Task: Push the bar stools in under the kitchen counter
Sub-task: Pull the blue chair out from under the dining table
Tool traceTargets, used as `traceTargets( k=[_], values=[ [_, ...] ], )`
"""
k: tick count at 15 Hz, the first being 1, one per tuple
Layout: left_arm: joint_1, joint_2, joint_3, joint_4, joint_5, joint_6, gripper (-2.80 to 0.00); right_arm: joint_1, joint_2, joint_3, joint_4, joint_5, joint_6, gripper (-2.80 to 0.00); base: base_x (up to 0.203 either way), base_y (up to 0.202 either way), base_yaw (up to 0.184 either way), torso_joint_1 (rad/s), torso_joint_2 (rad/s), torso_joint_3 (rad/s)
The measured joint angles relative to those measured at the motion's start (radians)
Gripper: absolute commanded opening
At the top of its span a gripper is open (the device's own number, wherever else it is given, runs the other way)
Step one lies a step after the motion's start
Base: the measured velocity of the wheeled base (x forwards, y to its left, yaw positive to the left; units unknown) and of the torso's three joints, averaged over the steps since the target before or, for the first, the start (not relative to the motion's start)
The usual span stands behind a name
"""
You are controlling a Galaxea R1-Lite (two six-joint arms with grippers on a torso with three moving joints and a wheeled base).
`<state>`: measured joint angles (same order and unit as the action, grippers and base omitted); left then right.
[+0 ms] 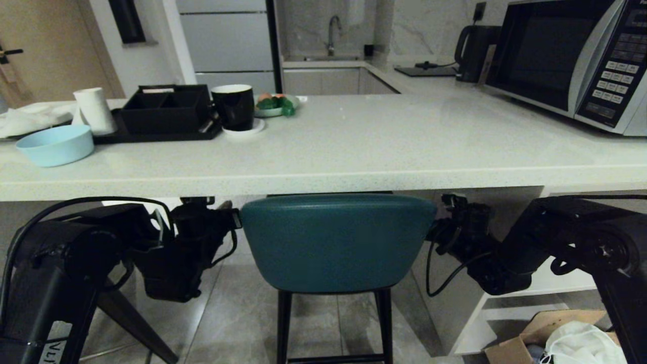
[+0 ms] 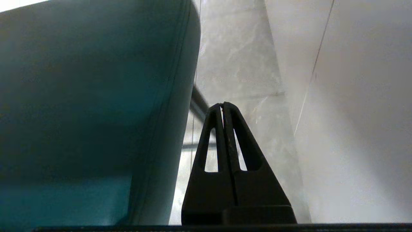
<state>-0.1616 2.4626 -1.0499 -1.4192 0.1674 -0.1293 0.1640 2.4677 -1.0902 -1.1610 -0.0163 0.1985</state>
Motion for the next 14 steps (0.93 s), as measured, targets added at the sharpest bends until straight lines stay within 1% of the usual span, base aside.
traceTargets(
  k=[2,4,7,9,12,14],
  values=[
    [-0.013,0.002,-0.043,0.042,0.0,0.0,-2.8,-0.001,0.023,-0.046,0.011,-0.007,0.0,-2.8,0.0,0.0,0.0,0.0,0.0,0.0],
    [-0.032,0.005,-0.08,0.07,0.004,0.0,-2.8,0.007,0.036,-0.063,0.009,-0.007,0.0,-2.8,0.0,0.0,0.0,0.0,0.0,0.0],
    [-0.064,0.016,-0.109,0.079,0.025,0.0,-2.8,0.031,0.044,-0.079,0.007,-0.008,0.0,-2.8,0.0,0.0,0.0,0.0,0.0,0.0],
    [-0.08,0.024,-0.083,0.072,0.033,0.0,-2.8,0.037,0.055,-0.114,0.008,-0.021,0.0,-2.8,0.0,0.0,0.0,0.0,0.0,0.0],
    [-0.098,0.029,-0.057,0.072,0.035,0.002,-2.8,0.037,0.074,-0.184,0.008,-0.061,-0.001,-2.8,0.0,0.0,0.0,0.0,0.0,0.0],
    [-0.099,0.034,-0.051,0.073,0.035,0.004,-2.8,0.046,0.076,-0.189,0.003,-0.065,-0.002,-2.8,0.0,0.0,0.0,0.0,0.0,0.0]
  ],
)
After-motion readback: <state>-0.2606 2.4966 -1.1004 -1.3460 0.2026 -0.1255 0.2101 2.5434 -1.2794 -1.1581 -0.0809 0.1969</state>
